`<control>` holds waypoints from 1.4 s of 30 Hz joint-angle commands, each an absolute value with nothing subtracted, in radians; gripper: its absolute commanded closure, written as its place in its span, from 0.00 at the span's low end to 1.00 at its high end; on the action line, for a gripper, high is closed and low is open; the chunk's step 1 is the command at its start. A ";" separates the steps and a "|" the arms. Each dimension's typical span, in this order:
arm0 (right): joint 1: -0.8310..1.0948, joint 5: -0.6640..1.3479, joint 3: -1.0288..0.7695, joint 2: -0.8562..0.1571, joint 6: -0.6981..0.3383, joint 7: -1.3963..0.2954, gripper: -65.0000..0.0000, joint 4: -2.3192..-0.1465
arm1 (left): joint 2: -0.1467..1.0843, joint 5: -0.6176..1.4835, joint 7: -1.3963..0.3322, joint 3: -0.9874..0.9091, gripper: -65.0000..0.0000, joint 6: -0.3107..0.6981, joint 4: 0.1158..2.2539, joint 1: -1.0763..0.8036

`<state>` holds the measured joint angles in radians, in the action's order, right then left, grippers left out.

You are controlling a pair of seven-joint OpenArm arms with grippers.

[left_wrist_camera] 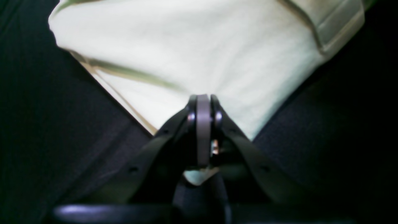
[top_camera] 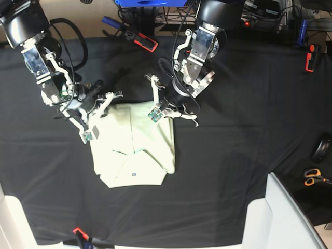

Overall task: Fold the T-shirt properly
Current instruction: 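Pat the folded shirt's collar edge flat with both grippers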

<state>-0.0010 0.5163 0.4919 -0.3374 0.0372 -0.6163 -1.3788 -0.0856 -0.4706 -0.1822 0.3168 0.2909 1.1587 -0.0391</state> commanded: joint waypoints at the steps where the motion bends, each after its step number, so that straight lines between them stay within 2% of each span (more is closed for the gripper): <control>1: -0.004 0.518 0.487 -0.346 0.035 -0.601 1.00 -1.399 | -0.077 -0.479 -0.199 0.318 1.00 0.288 1.178 -0.041; 9: -0.005 0.518 0.489 -0.352 0.035 -0.602 1.00 -1.403 | -0.047 -0.479 -0.206 0.314 1.00 0.286 1.323 -0.081; 14: -0.007 0.518 0.487 -0.355 0.038 -0.607 1.00 -1.466 | -0.050 -0.479 -0.206 0.217 1.00 0.286 1.366 -0.097; 18: -0.024 0.516 0.487 -0.357 0.038 -0.645 1.00 -1.492 | -0.053 -0.479 -0.202 0.217 1.00 0.286 1.397 -0.102; 26: -0.111 0.516 0.487 -0.346 0.038 -0.648 1.00 -1.402 | -0.157 -0.479 -0.197 0.237 1.00 0.286 1.346 -0.088; 31: -0.133 0.516 0.490 -0.355 0.035 -0.618 1.00 -1.330 | -0.157 -0.479 -0.197 0.228 1.00 0.286 1.230 -0.041; 35: -0.130 0.516 0.492 -0.390 0.033 -0.575 1.00 -1.270 | -0.134 -0.479 -0.197 0.225 1.00 0.286 1.218 -0.039; 42: -0.130 0.516 0.492 -0.392 0.031 -0.522 1.00 -1.201 | -0.113 -0.479 -0.197 0.225 1.00 0.268 1.216 -0.048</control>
